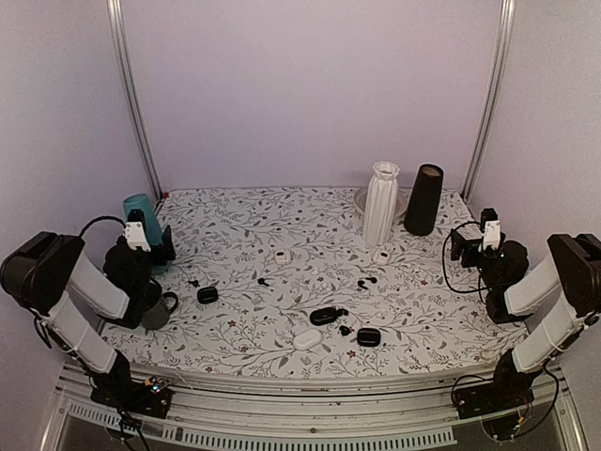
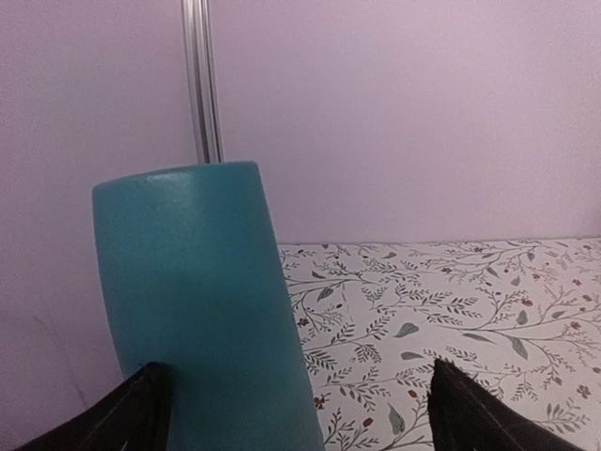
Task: Insert the wireless bluetooth earbuds into the charging case
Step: Pick up the charging case from the center of the board.
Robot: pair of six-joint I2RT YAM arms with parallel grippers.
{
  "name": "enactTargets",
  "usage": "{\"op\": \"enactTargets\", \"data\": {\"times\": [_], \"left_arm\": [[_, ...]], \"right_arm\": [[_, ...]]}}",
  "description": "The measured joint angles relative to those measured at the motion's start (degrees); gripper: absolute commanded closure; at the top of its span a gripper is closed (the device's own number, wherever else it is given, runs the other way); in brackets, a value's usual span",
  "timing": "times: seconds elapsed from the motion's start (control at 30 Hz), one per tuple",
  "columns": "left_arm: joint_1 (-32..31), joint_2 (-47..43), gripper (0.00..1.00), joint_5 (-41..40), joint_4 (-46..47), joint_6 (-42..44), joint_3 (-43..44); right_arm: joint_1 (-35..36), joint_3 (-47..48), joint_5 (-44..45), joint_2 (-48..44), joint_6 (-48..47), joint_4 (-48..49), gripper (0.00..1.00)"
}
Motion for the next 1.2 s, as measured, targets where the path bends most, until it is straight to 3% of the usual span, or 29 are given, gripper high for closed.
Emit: {"op": "enactTargets", "data": {"times": [0.9, 1.07, 1.2], "left_arm": [[-0.09, -2.23, 0.04, -2.32, -0.83, 0.98, -1.53], [-4.87, -16.22, 0.04, -5.16, -14.38, 3.1, 1.77], [-8.39, -24.55, 0.04, -1.97, -34.21, -0.85, 17.27]], "right_arm": [[0.09, -0.33, 4.02, -2.25, 1.73, -3.23, 0.01], [0.55, 6.08, 6.36, -10.01, 2.54, -16.87, 0.01], [1.44, 16.17, 5.73, -13.99, 6.32, -30.88, 0.01]]}}
